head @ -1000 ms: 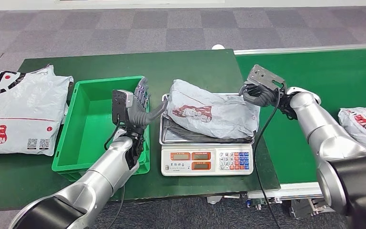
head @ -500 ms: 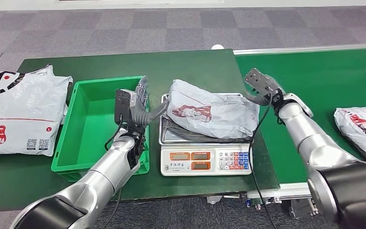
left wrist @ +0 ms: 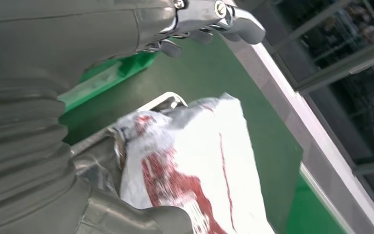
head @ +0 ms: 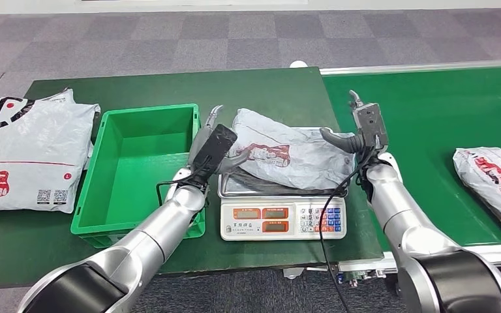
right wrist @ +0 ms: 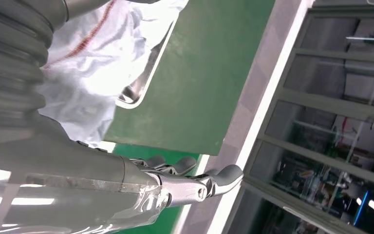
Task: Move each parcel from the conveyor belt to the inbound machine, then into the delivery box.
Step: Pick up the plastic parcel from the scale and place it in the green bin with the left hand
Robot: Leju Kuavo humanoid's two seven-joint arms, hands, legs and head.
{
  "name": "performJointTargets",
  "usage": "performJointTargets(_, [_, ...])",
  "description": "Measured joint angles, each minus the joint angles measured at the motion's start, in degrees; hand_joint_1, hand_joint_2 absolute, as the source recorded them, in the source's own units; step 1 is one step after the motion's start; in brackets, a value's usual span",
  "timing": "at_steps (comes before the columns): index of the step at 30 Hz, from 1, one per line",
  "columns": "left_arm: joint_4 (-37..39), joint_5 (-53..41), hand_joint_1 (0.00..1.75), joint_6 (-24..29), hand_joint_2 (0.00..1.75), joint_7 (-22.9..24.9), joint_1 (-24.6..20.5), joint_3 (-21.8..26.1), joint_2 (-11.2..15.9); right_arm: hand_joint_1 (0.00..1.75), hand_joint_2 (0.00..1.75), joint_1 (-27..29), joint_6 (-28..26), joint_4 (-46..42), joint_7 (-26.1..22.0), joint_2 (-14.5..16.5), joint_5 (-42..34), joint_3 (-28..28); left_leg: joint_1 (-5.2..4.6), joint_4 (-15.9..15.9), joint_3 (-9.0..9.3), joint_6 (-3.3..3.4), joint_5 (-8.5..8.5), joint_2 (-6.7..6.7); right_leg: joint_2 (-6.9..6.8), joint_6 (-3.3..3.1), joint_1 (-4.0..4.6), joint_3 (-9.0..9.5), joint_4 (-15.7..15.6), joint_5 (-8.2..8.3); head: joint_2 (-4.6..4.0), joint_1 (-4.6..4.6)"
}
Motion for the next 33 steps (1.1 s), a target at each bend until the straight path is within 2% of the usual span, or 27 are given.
performJointTargets(3, [0.4,-2.5,0.0,-0.2,1.75,1.7,-0.4,-1.3,-0.4,0.0,1.75,1.1,-0.3,-0.7,-0.8,0.4,-1.2,-0.8,0.0,0.0,0.01,0.0,0.0,0.01,0.01,0.0,0.0,0.0,0.0,0.0,0.01,-0.01])
performJointTargets(6, [0.9,-8.5,0.0,-1.7,1.75,6.1,-1.2,-3.9,-0.7,0.0,1.75,2.6,-0.6,-1.9,-2.6,0.6,-2.6,-1.4,0.0,0.0,0.0,0.0,0.0,-0.02,-0.03,0.0,0.0,0.0,0.0,0.0,0.02,0.01])
performJointTargets(11, [1.5,-19.2,0.0,-6.3,1.75,15.3,-2.6,-12.4,-1.3,0.0,1.75,6.5,-0.1,-8.0,-4.0,1.4,-4.1,-1.5,0.0,0.0,0.0,-0.01,-0.01,0.01,0.04,0.0,0.0,-0.01,0.0,0.0,0.01,0.0])
performJointTargets(18, [0.6,-24.1,0.0,-12.4,1.75,21.3,-4.0,-23.3,-1.8,0.0,1.75,9.8,1.2,-17.1,-1.4,2.6,-4.8,-1.5,0.0,0.0,-0.01,-0.01,-0.01,0.02,0.02,0.0,0.0,-0.03,0.0,-0.02,0.02,-0.01])
performJointTargets(25, [-0.2,-24.5,0.0,-13.8,1.75,22.9,-4.4,-29.4,-1.9,0.0,1.75,10.5,1.7,-20.9,-0.7,2.9,-5.1,-1.5,0.0,0.0,-0.01,-0.01,-0.01,0.02,0.03,0.0,0.0,-0.02,0.0,-0.01,0.01,-0.01])
performJointTargets(33, [-0.3,-24.6,0.0,-13.9,1.75,22.9,-4.5,-31.5,-1.9,0.0,1.75,10.8,1.7,-22.1,-0.5,2.9,-5.1,-1.5,0.0,0.0,0.0,-0.01,-0.01,0.02,0.02,0.0,0.0,-0.02,0.0,-0.01,0.01,-0.01])
